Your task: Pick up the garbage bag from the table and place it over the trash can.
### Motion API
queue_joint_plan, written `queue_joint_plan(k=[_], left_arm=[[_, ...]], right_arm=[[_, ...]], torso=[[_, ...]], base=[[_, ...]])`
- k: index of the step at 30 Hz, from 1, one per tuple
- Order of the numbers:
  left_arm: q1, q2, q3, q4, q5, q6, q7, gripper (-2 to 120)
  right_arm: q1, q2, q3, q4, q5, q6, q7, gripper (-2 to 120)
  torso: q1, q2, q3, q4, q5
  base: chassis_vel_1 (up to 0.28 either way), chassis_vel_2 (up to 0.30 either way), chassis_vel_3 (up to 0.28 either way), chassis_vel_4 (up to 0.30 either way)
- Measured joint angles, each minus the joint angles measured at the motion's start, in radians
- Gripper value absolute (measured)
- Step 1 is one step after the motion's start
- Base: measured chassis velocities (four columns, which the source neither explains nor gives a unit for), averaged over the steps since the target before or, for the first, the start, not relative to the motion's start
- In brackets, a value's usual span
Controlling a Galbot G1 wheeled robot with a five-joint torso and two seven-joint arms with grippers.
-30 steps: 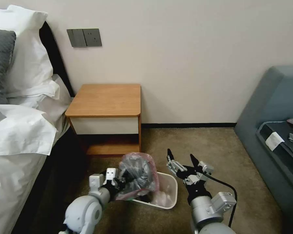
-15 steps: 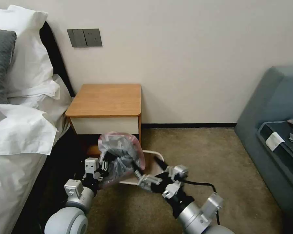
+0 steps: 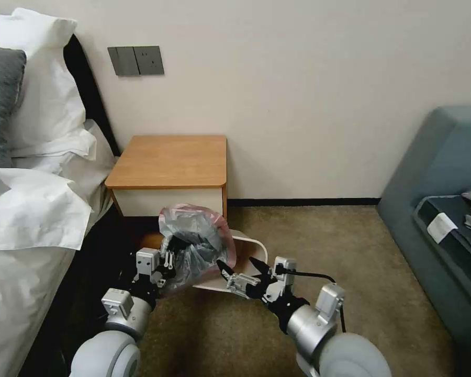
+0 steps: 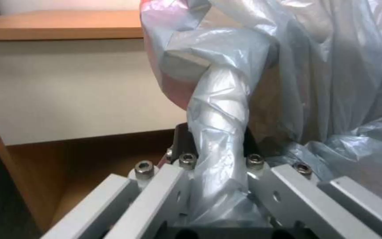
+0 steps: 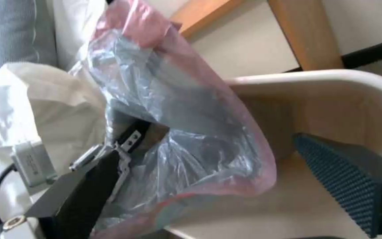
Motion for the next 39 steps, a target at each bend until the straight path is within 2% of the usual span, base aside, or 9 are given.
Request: queue_joint_plan(k=[22,27,28,31,34,35,37,39], left_arm=[[0.042,0.006,-0.004,-0.037,0.024,-0.007,0.033,3],[0.044,0.004,-0.004,-0.04,0.024,-0.006,0.033,3],[0.044,0.004,-0.004,-0.04,0.024,-0.006,0.033,3],[0.046,0.002,-0.004,-0.04,0.023,-0.005,0.033,3],[0.047,0.001,-0.003,-0.04,0.023,-0.005,0.033,3],[0.047,0.001,-0.004,-0.04,0.023,-0.005,0.033,3],[0.047,0.0,-0.003,-0.04,0.023,-0.005,0.032,3],[0.045,-0.001,-0.003,-0.039,0.023,-0.005,0.031,3]], right_arm=[[0.19,-0.011,-0.108,-0.181,0.007,0.003,-0.058,97],[0.192,-0.008,-0.114,-0.184,-0.002,0.007,-0.066,79],[0.192,-0.008,-0.114,-0.184,-0.002,0.007,-0.066,79],[0.193,-0.009,-0.115,-0.186,-0.01,0.011,-0.073,64],[0.194,-0.009,-0.115,-0.186,-0.012,0.012,-0.073,57],[0.194,-0.009,-0.114,-0.186,-0.013,0.012,-0.074,49],[0.194,-0.008,-0.114,-0.186,-0.015,0.013,-0.074,45],[0.194,-0.006,-0.114,-0.186,-0.018,0.016,-0.075,36]], torso=[[0.0,0.0,0.0,-0.0001,0.0],[0.0,0.0,0.0,-0.0001,0.0],[0.0,0.0,0.0,-0.0001,0.0],[0.0,0.0,0.0,-0.0001,0.0],[0.0,0.0,0.0,-0.0001,0.0],[0.0,0.0,0.0,-0.0001,0.0],[0.0,0.0,0.0,-0.0001,0.0],[0.0,0.0,0.0,-0.0001,0.0]], base=[[0.0,0.0,0.0,0.0],[0.0,0.0,0.0,0.0],[0.0,0.0,0.0,0.0],[0.0,0.0,0.0,0.0],[0.0,0.0,0.0,0.0],[0.0,0.0,0.0,0.0],[0.0,0.0,0.0,0.0],[0.0,0.0,0.0,0.0]])
